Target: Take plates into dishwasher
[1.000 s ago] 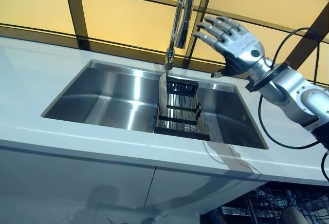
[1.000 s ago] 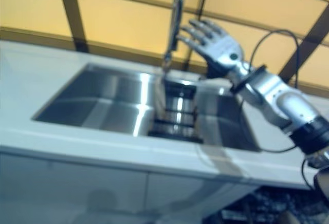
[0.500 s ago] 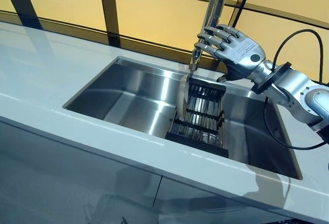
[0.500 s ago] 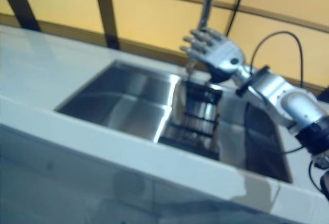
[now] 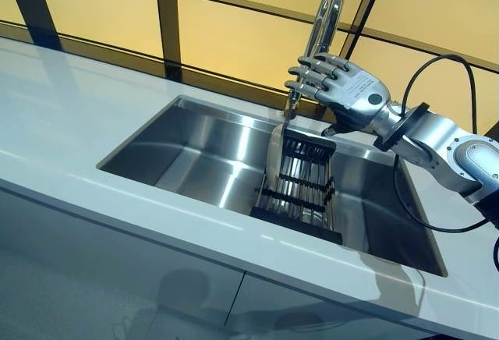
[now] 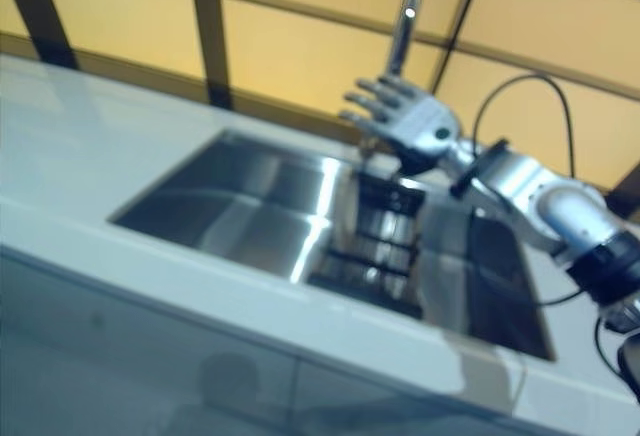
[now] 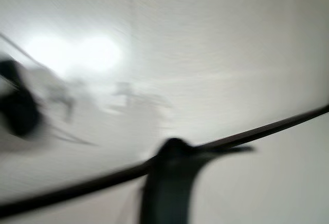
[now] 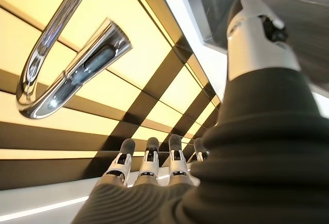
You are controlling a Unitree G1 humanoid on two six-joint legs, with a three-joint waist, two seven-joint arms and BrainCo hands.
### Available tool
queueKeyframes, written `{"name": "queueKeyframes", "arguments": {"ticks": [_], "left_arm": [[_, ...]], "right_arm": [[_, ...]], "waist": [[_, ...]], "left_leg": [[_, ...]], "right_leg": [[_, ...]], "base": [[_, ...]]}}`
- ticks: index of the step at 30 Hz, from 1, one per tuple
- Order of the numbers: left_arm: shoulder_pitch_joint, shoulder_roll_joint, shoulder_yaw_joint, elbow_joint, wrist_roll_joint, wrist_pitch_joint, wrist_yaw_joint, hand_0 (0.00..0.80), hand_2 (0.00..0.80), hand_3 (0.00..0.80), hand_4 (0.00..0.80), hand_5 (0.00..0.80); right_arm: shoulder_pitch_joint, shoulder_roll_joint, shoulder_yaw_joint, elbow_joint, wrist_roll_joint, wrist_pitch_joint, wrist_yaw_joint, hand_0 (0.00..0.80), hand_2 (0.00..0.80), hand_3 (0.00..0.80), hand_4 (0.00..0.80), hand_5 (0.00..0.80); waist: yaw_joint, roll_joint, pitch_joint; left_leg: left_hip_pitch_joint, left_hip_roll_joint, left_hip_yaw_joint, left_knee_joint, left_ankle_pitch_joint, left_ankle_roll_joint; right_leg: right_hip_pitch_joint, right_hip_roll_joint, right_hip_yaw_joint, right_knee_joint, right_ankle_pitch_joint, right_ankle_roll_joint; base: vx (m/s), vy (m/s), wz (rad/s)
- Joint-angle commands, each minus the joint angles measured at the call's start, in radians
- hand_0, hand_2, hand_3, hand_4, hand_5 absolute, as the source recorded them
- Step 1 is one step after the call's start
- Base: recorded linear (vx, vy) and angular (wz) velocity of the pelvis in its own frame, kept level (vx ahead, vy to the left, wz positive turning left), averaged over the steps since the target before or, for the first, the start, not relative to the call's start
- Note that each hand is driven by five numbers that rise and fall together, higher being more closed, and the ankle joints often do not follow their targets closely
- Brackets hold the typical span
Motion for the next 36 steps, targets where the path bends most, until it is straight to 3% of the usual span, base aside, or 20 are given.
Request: {"name": "queueKeyframes", "arguments": {"ticks": [1,12,36], "left_arm": [[-0.028,0.003,0.002,0.022,0.047,-0.010,-0.007,0.000,0.000,0.000,0.000,0.000],[-0.031,-0.002,0.006,0.020,0.057,-0.007,0.014,0.000,0.000,0.000,0.000,0.000],[-0.030,0.003,-0.007,-0.005,-0.007,-0.011,0.025,0.000,0.000,0.000,0.000,0.000]], "right_arm": [[-0.041,0.003,-0.028,-0.014,0.066,-0.005,-0.005,0.000,0.000,0.000,0.000,0.000],[0.012,0.042,-0.051,-0.051,0.028,-0.018,0.061,0.000,0.000,0.000,0.000,0.000],[-0.081,0.076,0.021,-0.027,-0.042,0.015,0.037,0.000,0.000,0.000,0.000,0.000]], "waist": [[0.030,0.014,-0.010],[0.039,0.009,-0.002],[0.059,0.011,0.077]], "left_leg": [[0.015,-0.017,0.035,0.011,-0.114,0.057],[0.019,-0.018,0.031,0.010,-0.118,0.059],[-0.054,-0.022,0.037,-0.002,-0.098,0.040]], "right_leg": [[-0.071,-0.047,-0.025,0.132,-0.030,0.101],[-0.068,-0.049,-0.033,0.135,-0.028,0.104],[-0.110,-0.046,-0.039,0.048,0.020,0.109]], "base": [[0.000,0.000,0.00],[0.007,-0.005,0.00],[0.000,0.000,0.01]]}}
